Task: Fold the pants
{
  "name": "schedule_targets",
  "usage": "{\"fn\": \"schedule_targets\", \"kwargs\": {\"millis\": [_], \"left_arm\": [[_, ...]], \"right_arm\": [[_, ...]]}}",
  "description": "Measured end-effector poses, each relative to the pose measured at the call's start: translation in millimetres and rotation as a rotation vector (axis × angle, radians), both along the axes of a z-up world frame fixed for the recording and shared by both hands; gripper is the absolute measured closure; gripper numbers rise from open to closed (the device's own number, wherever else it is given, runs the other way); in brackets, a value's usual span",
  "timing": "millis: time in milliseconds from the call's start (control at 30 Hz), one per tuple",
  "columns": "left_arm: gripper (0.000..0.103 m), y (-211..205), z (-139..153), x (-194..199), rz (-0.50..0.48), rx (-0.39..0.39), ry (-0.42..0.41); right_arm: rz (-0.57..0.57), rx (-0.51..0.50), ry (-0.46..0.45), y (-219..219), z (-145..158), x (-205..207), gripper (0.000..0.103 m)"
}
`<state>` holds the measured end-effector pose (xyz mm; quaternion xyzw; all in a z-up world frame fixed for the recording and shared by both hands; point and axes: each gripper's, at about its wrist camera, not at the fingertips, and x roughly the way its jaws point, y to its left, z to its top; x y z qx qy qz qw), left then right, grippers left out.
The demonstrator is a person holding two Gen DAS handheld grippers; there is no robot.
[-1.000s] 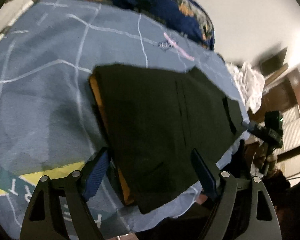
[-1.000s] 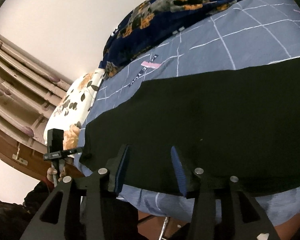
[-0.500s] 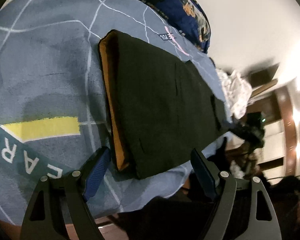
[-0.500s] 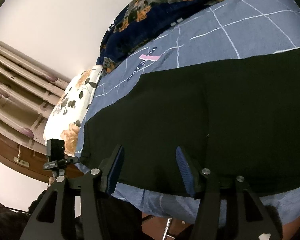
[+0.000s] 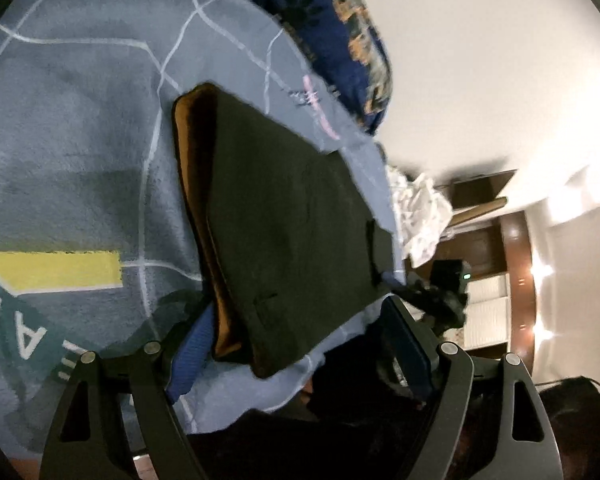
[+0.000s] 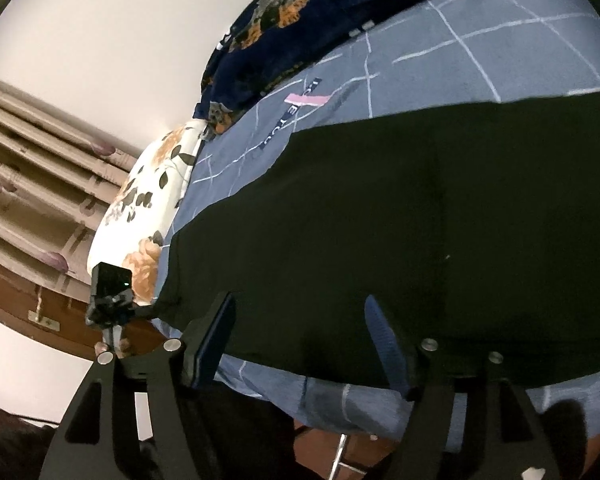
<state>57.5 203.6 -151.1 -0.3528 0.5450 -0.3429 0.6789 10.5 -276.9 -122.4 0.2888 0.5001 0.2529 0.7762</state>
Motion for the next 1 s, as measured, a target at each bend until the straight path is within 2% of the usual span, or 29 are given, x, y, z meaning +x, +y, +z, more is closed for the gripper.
{"fn": "schedule_targets", "kwargs": {"millis": [100, 167, 267, 500, 567, 633, 700, 800, 933, 1000], "left_arm": [[0.022, -15, 6, 3, -0.014, 0.041, -0.011], [0.022, -18, 23, -2, -0.018, 0.033, -0.058], [0.022, -15, 34, -4, -0.006, 0.006, -0.066], [0.022, -41, 43, 6, -0.031, 0.045, -0.066], [0.022, -45, 45, 6, -0.042, 0.068, -0.073], [0.022, -46, 39, 8, -0.042, 0.127, -0.065], [0.022, -44, 27, 9, -0.032, 0.158, -0.028], [0.022, -32, 14, 5, 0.020, 0.117, 0.006], [0.022, -30, 17, -2, 0.092, 0.088, -0.032], [0.022, -43, 32, -6, 0.098, 0.113, -0.095]], "right_arm": [[0.014, 0.007, 0.008, 8, -1, 2, 0.037], [0.036, -0.007, -0.011, 13, 4, 0, 0.037], [0.063, -0.039, -0.037, 18, 10, -1, 0.035], [0.045, 0.030, 0.004, 18, -2, 6, 0.033], [0.059, 0.052, -0.013, 21, 4, 6, 0.033], [0.078, 0.073, -0.035, 25, 11, 7, 0.033], [0.096, 0.089, -0.041, 31, 17, 12, 0.033], [0.124, 0.104, -0.042, 43, 21, 21, 0.033], [0.180, 0.106, -0.030, 66, 21, 27, 0.033], [0.218, 0.112, -0.017, 78, 19, 31, 0.033]]}}
